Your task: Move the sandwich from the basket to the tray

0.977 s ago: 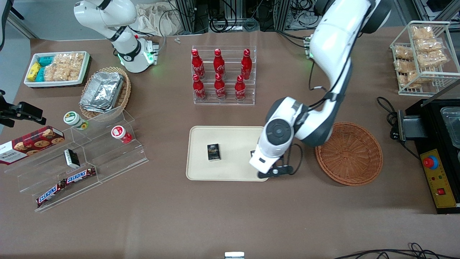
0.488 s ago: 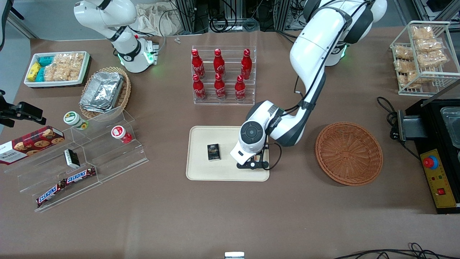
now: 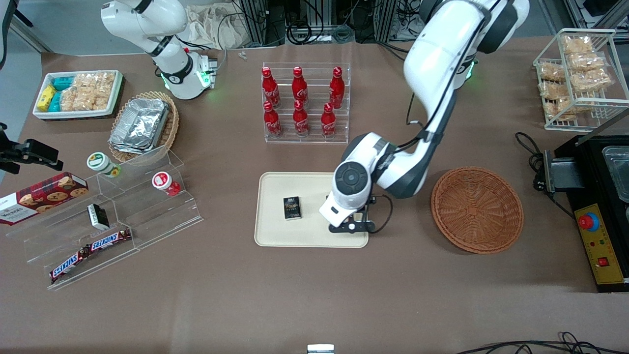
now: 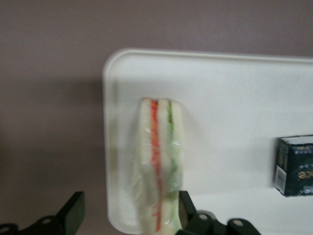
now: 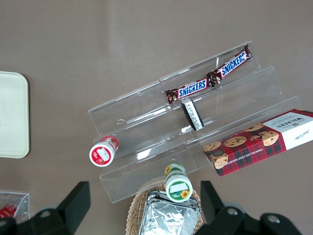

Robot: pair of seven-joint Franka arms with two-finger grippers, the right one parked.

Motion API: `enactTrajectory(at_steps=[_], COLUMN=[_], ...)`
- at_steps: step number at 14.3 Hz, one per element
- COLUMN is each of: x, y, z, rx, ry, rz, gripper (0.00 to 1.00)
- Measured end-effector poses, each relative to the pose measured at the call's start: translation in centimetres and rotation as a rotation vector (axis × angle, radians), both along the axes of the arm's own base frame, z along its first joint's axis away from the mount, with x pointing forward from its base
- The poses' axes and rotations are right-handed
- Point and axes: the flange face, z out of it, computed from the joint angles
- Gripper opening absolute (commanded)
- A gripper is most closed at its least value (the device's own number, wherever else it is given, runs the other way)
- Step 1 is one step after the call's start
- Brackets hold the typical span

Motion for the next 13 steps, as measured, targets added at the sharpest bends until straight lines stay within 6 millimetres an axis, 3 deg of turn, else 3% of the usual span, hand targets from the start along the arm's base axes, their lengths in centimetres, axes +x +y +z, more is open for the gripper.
enactTrajectory(at_steps=[3,5,8,11,13], x=[1.6,2.2,2.0,1.0,-0.6], y=[6.0,10.0,16.7,26.6,31.6], z=[9.1,13.8,18.2,21.2,22.6], rx=[-0.006,-0.025,-0.038,-0.037,-0.033], ry=[-0.009,-0.049,-0.087,-0.098,-0.099], rz=[-0.008,0.012,-0.012,-0.073,-0.104], gripper=[1.0,1.0,1.0,1.0,1.0])
